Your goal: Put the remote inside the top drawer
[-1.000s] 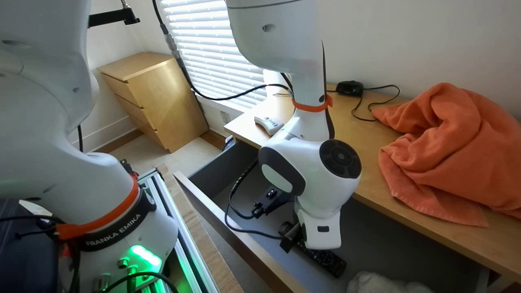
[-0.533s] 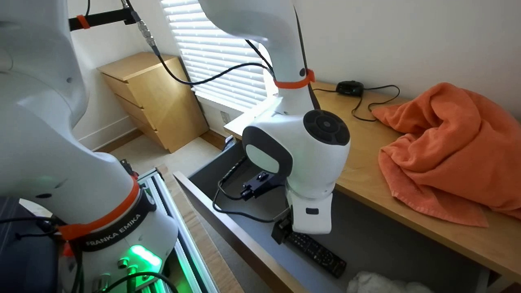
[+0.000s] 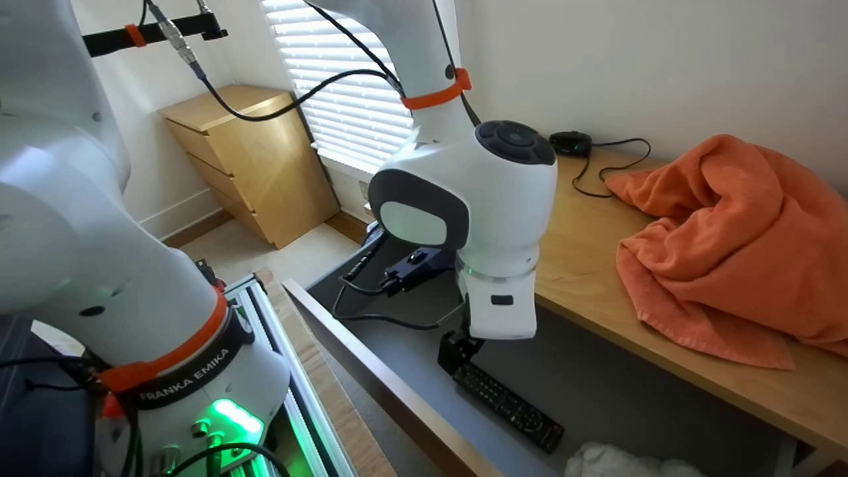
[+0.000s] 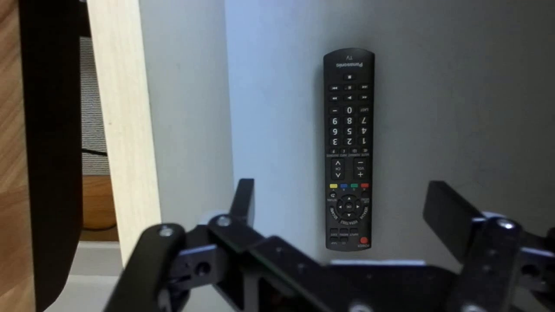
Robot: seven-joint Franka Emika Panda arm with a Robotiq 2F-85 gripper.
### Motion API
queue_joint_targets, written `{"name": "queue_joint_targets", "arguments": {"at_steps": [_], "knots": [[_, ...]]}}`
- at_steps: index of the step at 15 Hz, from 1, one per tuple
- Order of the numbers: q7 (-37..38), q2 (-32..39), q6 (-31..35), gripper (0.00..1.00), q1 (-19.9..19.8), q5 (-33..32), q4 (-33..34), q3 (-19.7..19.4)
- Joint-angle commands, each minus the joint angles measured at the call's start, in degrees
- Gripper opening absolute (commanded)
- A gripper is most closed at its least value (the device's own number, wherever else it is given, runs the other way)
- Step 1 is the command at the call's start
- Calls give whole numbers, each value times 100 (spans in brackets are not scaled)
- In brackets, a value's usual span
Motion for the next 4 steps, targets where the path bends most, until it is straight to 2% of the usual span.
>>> {"name": "queue_joint_targets", "arguments": {"at_steps": [1,4], "knots": [[151,-76,9,100,-103,-177,-18,91],[143,-57,6,100,-140,-166,-6,135]]}}
